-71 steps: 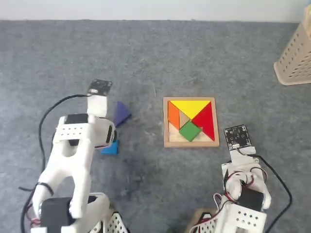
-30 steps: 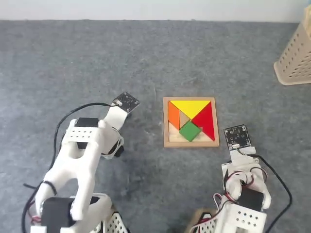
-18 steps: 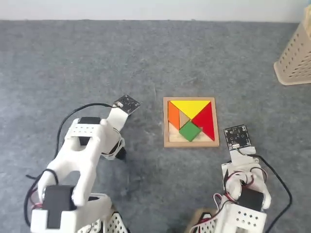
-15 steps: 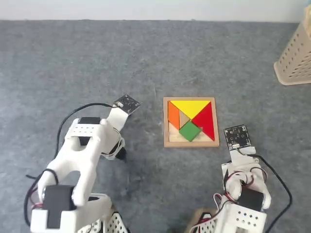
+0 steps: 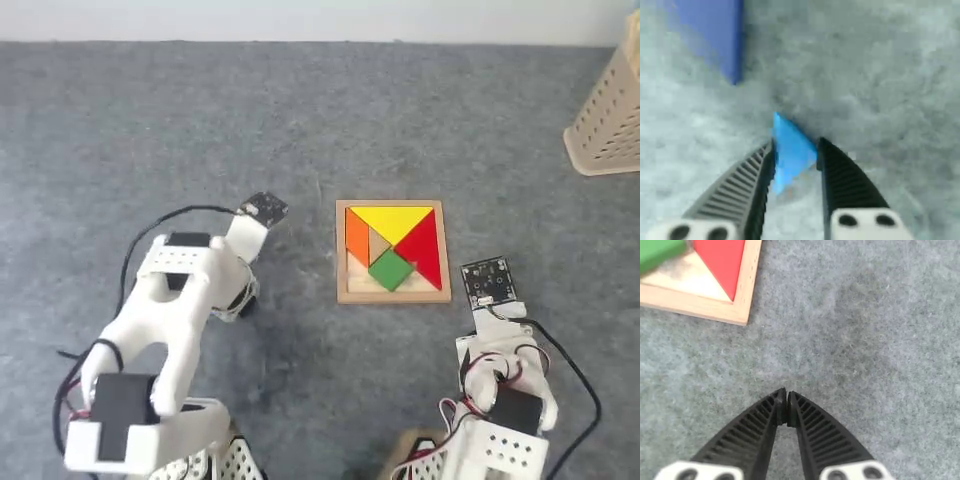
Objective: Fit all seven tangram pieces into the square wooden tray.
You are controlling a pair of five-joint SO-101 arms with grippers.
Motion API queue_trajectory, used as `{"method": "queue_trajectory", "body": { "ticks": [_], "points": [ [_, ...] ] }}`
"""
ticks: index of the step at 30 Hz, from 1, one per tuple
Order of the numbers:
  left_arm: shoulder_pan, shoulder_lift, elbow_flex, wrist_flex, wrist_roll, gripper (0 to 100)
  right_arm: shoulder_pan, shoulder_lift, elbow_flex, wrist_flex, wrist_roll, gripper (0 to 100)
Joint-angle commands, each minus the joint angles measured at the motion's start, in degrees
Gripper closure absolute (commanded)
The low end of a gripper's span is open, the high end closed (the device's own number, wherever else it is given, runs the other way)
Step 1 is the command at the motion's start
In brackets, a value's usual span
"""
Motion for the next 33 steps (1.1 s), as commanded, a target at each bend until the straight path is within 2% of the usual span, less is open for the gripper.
{"method": "queue_trajectory", "body": {
  "ticks": [1, 6, 14, 19, 23, 27, 33],
  "points": [
    [0.18, 0.0, -7.34, 5.71, -0.09, 90, 0.75, -0.84, 1.05, 0.57, 0.44, 99.1],
    [1.67, 0.0, -12.44, 9.41, 0.0, 90, 0.75, -0.84, 1.05, 0.57, 0.44, 99.1],
    [4.04, 0.44, -11.56, 7.47, 2.81, 90, 0.75, -0.84, 1.05, 0.57, 0.44, 99.1],
    [-1.58, 0.62, -9.8, 2.73, -0.09, 90, 0.48, -0.84, 1.05, 0.57, 0.44, 99.1],
    [-6.77, 0.62, -8.31, 0.0, -2.29, 83, 0.48, -0.84, 1.05, 0.57, 0.44, 99.1],
    [-6.95, 0.53, -6.02, -0.09, -5.1, 82, 0.66, -0.84, 1.05, 0.57, 0.44, 99.1],
    [-5.01, 0.62, -4.53, -0.18, -5.19, 82, 0.66, -0.84, 1.05, 0.57, 0.44, 99.1]
  ]
}}
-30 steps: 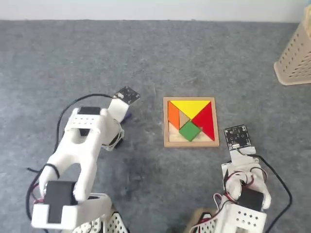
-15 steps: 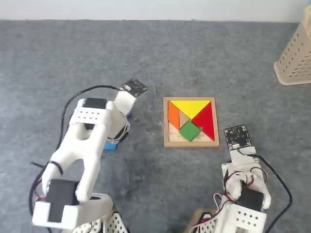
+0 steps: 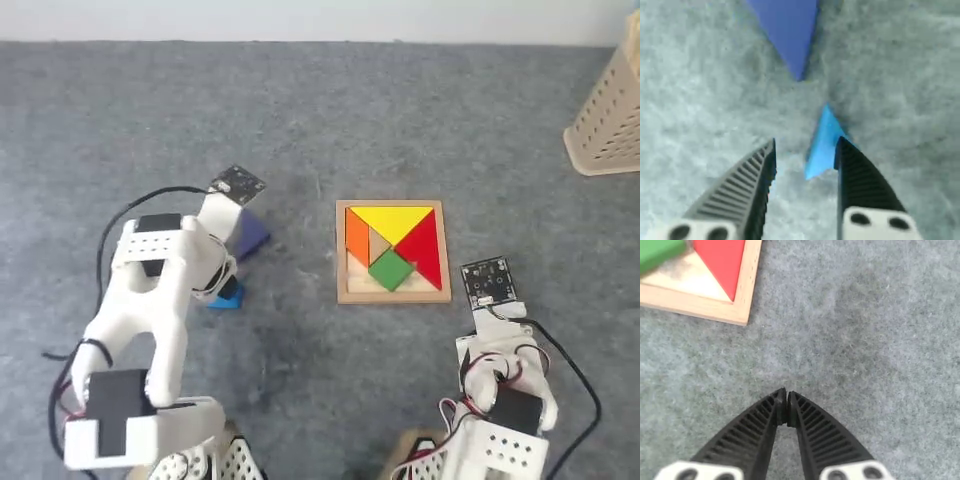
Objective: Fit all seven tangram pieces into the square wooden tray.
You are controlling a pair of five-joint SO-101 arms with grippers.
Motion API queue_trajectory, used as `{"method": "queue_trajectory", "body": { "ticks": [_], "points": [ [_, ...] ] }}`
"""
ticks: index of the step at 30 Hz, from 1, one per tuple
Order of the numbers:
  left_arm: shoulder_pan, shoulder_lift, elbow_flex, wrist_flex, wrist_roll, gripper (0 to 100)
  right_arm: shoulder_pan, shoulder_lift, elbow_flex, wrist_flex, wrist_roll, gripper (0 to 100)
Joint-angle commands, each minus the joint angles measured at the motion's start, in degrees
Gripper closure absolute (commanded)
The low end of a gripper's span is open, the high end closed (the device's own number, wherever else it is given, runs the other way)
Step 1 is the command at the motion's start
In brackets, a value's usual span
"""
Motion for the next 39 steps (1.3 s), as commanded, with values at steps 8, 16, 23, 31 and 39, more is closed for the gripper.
{"method": "queue_trajectory", "body": {
  "ticks": [8, 16, 23, 31, 39],
  "points": [
    [1.23, -0.35, 8.57, -8.18, -0.97, 82, 0.66, -0.84, 1.05, 0.57, 0.44, 99.1],
    [1.76, -0.53, 9.45, -8.18, -0.7, 84, 0.66, -0.84, 1.05, 0.57, 0.44, 99.1],
    [1.67, -0.88, 6.37, -0.88, 1.23, 94, 0.66, -0.84, 1.05, 0.57, 0.44, 99.1],
    [4.57, -0.97, -3.47, 9.14, 3.43, 97, 0.66, -0.84, 1.05, 0.57, 0.44, 99.1],
    [19.78, -0.97, -6.29, 9.58, 12.13, 98, 0.66, -0.84, 1.05, 0.57, 0.44, 99.1]
  ]
}}
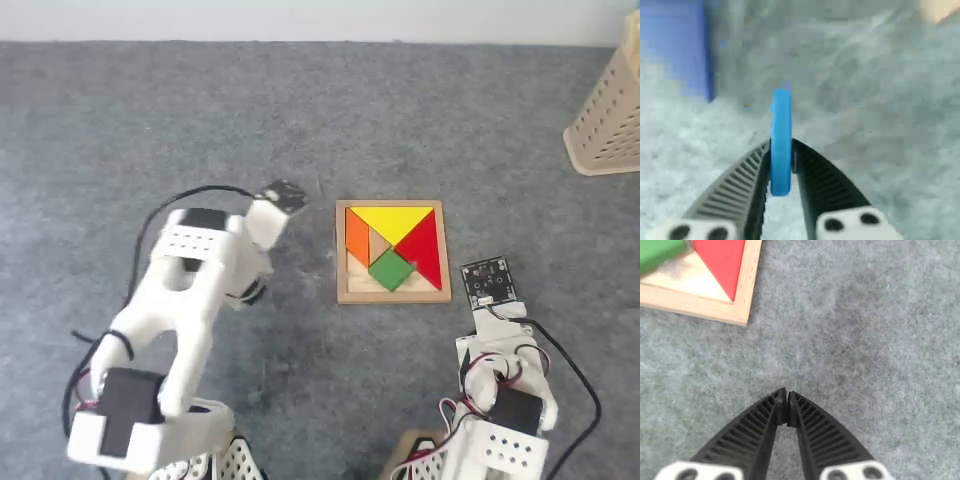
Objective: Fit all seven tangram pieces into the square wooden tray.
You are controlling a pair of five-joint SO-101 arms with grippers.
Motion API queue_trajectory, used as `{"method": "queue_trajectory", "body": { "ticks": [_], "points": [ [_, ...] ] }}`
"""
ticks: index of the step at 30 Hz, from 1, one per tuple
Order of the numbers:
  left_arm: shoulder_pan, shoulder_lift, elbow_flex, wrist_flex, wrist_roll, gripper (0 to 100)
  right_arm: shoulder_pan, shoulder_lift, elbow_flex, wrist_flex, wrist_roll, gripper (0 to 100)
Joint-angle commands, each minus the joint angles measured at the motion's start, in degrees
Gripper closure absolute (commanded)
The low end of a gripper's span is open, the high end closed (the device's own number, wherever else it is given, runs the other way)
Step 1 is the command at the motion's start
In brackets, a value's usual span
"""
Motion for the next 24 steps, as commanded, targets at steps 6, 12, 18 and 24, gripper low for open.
{"method": "queue_trajectory", "body": {
  "ticks": [6, 12, 18, 24],
  "points": [
    [14.95, -0.79, -9.45, -1.49, 12.31, 99, 0.48, -0.84, 1.05, 0.57, 0.44, 99.1],
    [21.89, -0.26, -9.19, -14.51, 20.84, 99, 0.66, -0.84, 1.05, 0.57, 0.44, 99.1],
    [23.91, -0.26, -1.98, -26.64, 22.77, 99, 0.66, -0.84, 1.05, 0.57, 0.44, 99.1],
    [21.19, -0.26, 0.31, -27.96, 22.51, 99, 0.75, -0.84, 1.05, 0.57, 0.44, 99.1]
  ]
}}
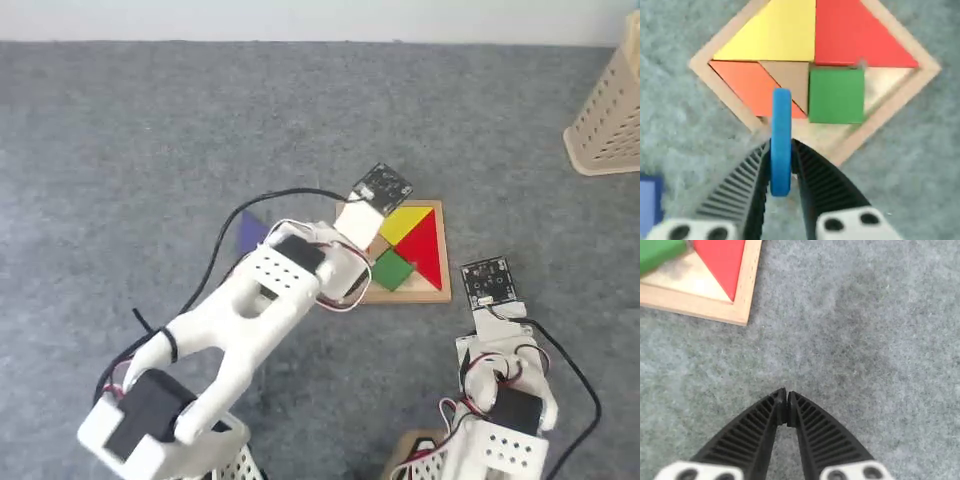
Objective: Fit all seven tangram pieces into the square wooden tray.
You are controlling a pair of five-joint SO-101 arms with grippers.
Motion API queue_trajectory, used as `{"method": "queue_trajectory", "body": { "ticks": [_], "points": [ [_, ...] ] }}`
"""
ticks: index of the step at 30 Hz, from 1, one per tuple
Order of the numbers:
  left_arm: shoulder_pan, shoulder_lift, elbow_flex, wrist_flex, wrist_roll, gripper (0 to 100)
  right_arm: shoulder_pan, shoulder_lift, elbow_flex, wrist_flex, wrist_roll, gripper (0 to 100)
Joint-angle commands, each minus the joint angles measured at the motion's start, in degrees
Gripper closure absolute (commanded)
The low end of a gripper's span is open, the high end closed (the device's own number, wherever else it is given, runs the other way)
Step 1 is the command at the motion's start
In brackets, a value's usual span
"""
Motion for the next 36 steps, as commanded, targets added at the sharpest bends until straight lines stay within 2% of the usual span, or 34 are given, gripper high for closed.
{"method": "queue_trajectory", "body": {
  "ticks": [1, 7, 13, 16, 22, 27, 32, 36],
  "points": [
    [-1.49, -0.35, 0.04, -1.49, 0.62, 99, 0.75, -0.84, 1.05, 0.57, 0.44, 99.1],
    [0.0, -0.35, 0.4, -4.31, 1.05, 99, 0.75, -0.84, 1.05, 0.57, 0.44, 99.1],
    [4.4, -0.26, 3.12, -9.93, 0.35, 99, 0.75, -0.84, 1.05, 0.57, 0.44, 99.1],
    [5.54, -0.26, 3.38, -10.29, -3.69, 99, 0.84, -0.75, 1.05, 0.57, 0.44, 99.1],
    [5.8, -0.26, 3.03, -10.46, -4.92, 99, 0.84, -0.75, 1.05, 0.57, 0.44, 99.1],
    [5.8, 4.31, 1.19, -15.21, -4.92, 99, 0.84, -0.75, 1.05, 0.57, 0.44, 99.1],
    [5.8, 16.97, -7.43, -13.89, -5.19, 99, 0.84, -0.75, 1.05, 0.57, 0.44, 99.1],
    [5.8, 17.58, -9.98, -10.02, -5.98, 99, 0.75, -0.75, 1.05, 0.57, 0.44, 99.1]
  ]
}}
